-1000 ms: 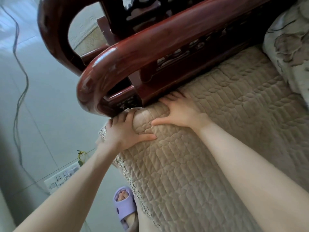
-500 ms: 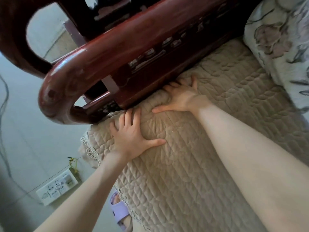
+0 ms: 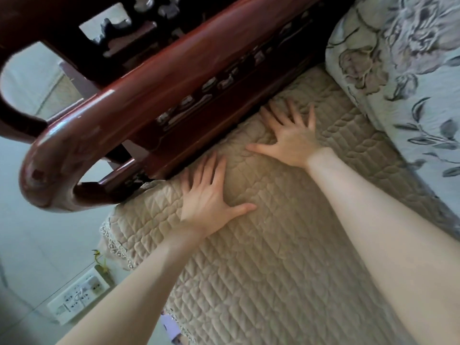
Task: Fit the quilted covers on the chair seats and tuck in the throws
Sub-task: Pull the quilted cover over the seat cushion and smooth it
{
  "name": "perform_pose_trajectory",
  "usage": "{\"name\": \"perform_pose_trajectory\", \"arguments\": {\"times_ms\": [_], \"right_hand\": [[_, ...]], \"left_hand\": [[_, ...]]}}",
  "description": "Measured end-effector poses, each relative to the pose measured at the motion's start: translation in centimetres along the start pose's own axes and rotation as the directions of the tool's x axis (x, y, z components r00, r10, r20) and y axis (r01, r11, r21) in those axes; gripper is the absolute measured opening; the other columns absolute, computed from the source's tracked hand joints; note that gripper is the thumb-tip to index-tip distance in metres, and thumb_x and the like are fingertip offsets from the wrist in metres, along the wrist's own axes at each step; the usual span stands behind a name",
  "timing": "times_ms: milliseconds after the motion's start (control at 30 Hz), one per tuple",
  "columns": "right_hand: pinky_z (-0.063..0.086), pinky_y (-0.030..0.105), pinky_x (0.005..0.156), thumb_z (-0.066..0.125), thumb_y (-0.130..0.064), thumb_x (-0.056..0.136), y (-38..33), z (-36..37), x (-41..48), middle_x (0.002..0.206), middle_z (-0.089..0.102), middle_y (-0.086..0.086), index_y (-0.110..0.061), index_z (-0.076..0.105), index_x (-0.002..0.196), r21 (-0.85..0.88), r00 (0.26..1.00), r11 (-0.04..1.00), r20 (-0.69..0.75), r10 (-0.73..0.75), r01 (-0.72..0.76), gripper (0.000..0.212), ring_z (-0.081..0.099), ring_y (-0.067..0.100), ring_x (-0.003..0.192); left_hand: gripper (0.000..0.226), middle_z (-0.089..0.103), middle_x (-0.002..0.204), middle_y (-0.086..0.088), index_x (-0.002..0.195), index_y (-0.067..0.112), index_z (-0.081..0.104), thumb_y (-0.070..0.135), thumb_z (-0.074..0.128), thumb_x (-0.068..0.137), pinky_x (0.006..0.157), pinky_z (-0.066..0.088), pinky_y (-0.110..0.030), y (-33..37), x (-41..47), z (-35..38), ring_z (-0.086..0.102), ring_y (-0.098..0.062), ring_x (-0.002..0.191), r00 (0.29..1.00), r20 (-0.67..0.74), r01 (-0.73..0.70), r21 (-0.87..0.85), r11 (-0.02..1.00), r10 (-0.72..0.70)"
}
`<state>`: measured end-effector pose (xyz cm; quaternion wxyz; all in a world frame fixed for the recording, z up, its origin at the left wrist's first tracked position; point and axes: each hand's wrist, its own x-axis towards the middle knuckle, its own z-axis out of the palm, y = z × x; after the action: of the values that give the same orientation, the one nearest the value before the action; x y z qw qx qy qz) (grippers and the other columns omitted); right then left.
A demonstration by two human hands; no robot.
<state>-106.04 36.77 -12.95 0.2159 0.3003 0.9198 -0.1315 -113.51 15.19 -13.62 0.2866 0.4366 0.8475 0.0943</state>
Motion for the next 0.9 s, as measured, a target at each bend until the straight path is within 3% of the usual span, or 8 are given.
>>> {"name": "perform_pose_trajectory", "arguments": {"times_ms": [133,267,333,433,533,633,733,900], "right_hand": [[-0.016,0.058,0.112,0.035,-0.086,0.075,0.7,0.2,2.1,0.163,0.003,-0.009,-0.034,0.009,0.154,0.046,0.995,0.998,0.097,0.039,-0.043,0.098,-0.012,0.018,0.148],[-0.012,0.06,0.111,0.038,-0.09,0.07,0.9,-0.8,4.1,0.163,0.004,-0.008,-0.036,0.011,0.154,0.042,0.974,0.996,0.215,0.073,-0.084,0.103,-0.009,0.016,0.149],[-0.012,0.06,0.111,0.042,-0.088,0.07,1.0,-1.3,4.0,0.162,0.007,-0.008,-0.036,0.014,0.154,0.082,0.978,0.995,0.206,0.04,-0.058,0.102,-0.007,0.017,0.149],[-0.015,0.058,0.111,0.047,-0.085,0.071,2.1,-1.7,2.3,0.162,0.011,-0.006,-0.035,0.017,0.153,0.068,0.996,0.997,0.083,-0.043,0.037,0.101,-0.006,0.021,0.149],[-0.016,0.057,0.112,0.043,-0.089,0.064,4.1,-2.2,1.7,0.163,0.003,-0.002,-0.032,0.012,0.154,0.045,1.0,0.999,0.002,0.012,-0.012,0.112,-0.01,0.025,0.148],[-0.015,0.058,0.113,0.032,-0.092,0.061,6.0,-2.6,2.6,0.163,-0.001,-0.005,-0.032,0.007,0.155,0.038,0.997,0.999,0.075,0.032,-0.035,0.114,-0.012,0.023,0.149],[-0.014,0.058,0.114,0.036,-0.09,0.067,6.0,-2.8,4.2,0.163,-0.002,-0.007,-0.031,0.005,0.155,0.052,0.987,0.997,0.15,0.057,-0.065,0.11,-0.013,0.021,0.149],[0.008,0.05,0.119,0.042,-0.086,0.074,5.5,-3.3,6.2,0.162,0.014,0.0,-0.026,0.011,0.155,0.138,0.95,0.968,0.263,0.167,-0.208,0.105,0.01,0.024,0.149]], "left_hand": [[0.131,-0.012,0.16,0.004,0.152,0.028,-0.014,0.09,0.051,0.056,0.118,-0.005,-0.047,0.8,2.6,0.5,-0.007,-0.016,0.146,0.99,0.099,0.105,0.002,0.994,-0.105],[0.139,-0.009,0.159,0.004,0.15,0.031,-0.016,0.091,0.057,0.048,0.117,-0.004,-0.045,0.8,4.1,0.1,-0.003,-0.017,0.146,0.972,0.165,0.174,-0.011,0.985,-0.17],[0.139,-0.005,0.159,0.003,0.151,0.029,-0.015,0.091,0.057,0.048,0.117,-0.001,-0.045,1.0,4.0,-0.4,0.001,-0.019,0.145,0.975,0.153,0.161,0.0,0.987,-0.159],[0.136,-0.011,0.158,0.003,0.151,0.025,-0.017,0.088,0.056,0.055,0.119,-0.003,-0.043,1.8,3.2,-0.9,-0.003,-0.017,0.145,0.99,0.113,0.083,-0.007,0.997,-0.081],[0.133,-0.017,0.159,0.003,0.151,0.023,-0.019,0.086,0.056,0.059,0.117,-0.008,-0.039,3.3,4.8,-1.1,-0.011,-0.016,0.147,0.995,0.103,0.005,-0.032,0.999,-0.002],[0.136,-0.017,0.16,0.003,0.15,0.024,-0.021,0.088,0.054,0.057,0.117,-0.006,-0.04,4.8,7.0,-0.7,-0.008,-0.017,0.147,0.992,0.125,0.035,-0.024,0.999,-0.031],[0.14,-0.013,0.161,0.002,0.149,0.024,-0.023,0.091,0.054,0.053,0.119,-0.002,-0.042,4.9,8.3,-0.3,-0.004,-0.018,0.147,0.986,0.152,0.072,0.005,0.997,-0.072],[0.148,0.002,0.161,0.0,0.152,0.024,-0.015,0.091,0.059,0.043,0.119,0.005,-0.042,4.8,9.9,-0.4,0.006,-0.018,0.147,0.977,0.193,0.101,-0.035,0.994,-0.093]]}}
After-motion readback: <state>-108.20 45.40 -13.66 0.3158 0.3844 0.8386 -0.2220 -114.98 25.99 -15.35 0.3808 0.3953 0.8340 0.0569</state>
